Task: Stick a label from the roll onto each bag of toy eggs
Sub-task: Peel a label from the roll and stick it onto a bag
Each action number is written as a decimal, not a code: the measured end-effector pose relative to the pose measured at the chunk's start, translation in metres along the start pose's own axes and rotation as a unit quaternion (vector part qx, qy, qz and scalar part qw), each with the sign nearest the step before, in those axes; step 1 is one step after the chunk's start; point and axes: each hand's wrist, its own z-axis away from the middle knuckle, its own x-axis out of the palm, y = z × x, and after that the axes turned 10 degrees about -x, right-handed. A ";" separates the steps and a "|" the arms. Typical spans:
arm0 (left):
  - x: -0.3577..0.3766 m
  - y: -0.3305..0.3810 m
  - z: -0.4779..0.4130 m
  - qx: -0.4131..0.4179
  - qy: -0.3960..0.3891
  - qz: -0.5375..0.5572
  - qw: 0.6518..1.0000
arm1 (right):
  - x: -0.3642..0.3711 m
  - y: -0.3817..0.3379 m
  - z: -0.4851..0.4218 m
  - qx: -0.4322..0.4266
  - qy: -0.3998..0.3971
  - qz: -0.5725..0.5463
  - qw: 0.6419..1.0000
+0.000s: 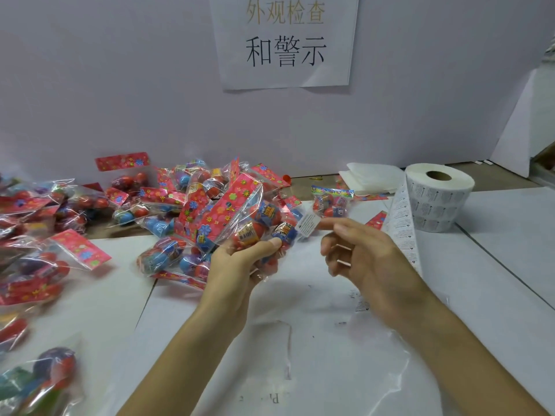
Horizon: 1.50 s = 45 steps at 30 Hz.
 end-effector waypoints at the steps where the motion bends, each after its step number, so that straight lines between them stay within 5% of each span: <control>1: 0.000 0.000 0.000 0.002 -0.001 0.000 1.000 | 0.002 0.001 0.000 0.020 -0.013 -0.015 1.000; 45: 0.006 0.004 0.009 0.022 -0.051 0.014 0.998 | 0.002 0.002 0.001 0.062 -0.068 -0.025 0.995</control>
